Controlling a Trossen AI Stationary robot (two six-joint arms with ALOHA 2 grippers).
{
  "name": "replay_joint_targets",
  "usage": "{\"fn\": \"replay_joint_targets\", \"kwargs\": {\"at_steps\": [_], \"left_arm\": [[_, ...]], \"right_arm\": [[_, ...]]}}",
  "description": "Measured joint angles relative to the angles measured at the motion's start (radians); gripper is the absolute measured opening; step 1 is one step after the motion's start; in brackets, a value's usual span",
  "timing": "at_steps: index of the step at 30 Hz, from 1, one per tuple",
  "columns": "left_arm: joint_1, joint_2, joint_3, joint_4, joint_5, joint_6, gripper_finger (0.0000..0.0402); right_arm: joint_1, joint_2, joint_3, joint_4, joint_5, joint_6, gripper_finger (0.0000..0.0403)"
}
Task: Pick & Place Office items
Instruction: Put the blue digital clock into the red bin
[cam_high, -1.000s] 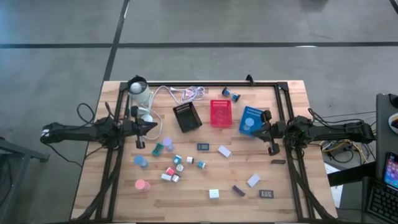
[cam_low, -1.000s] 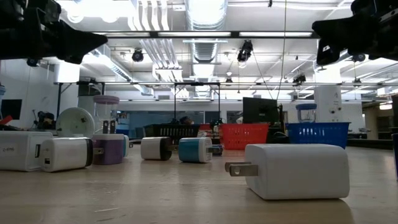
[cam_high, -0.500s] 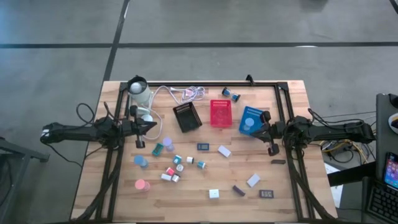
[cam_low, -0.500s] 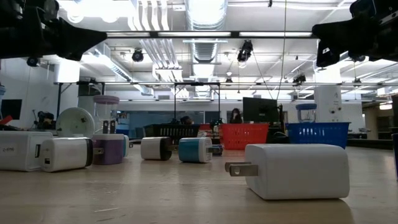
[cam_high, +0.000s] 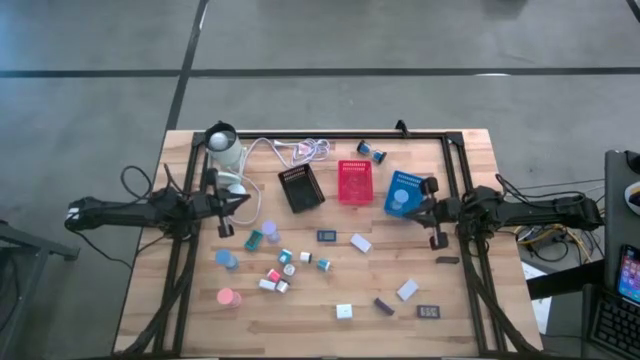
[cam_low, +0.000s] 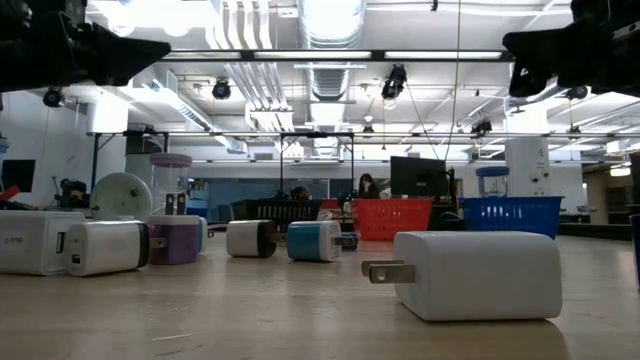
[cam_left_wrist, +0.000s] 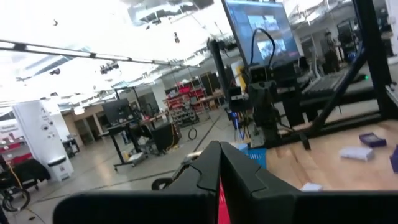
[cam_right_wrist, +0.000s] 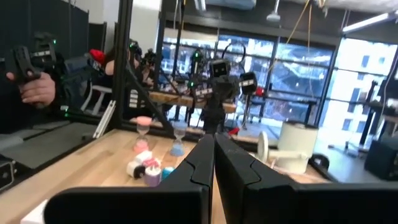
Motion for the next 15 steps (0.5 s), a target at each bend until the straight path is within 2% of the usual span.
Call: {"fn": "replay_joint_targets", "kwargs": {"at_steps": [7, 10, 15], "left_arm": [[0.000, 0.000, 0.000, 0.141, 0.034, -0.116, 0.0014], [0.000, 0.000, 0.000, 0.135, 0.035, -0.179, 0.0014], [0.000, 0.000, 0.000, 0.113, 0.033, -0.187, 0.0014]], "right_arm": [[0.000, 0.000, 0.000, 0.012, -0.007, 0.072, 0.0008], [0.000, 0.000, 0.000, 0.028, -0.007, 0.098, 0.0008], [0.000, 0.000, 0.000, 0.059, 0.000, 0.061, 0.0008]]}}
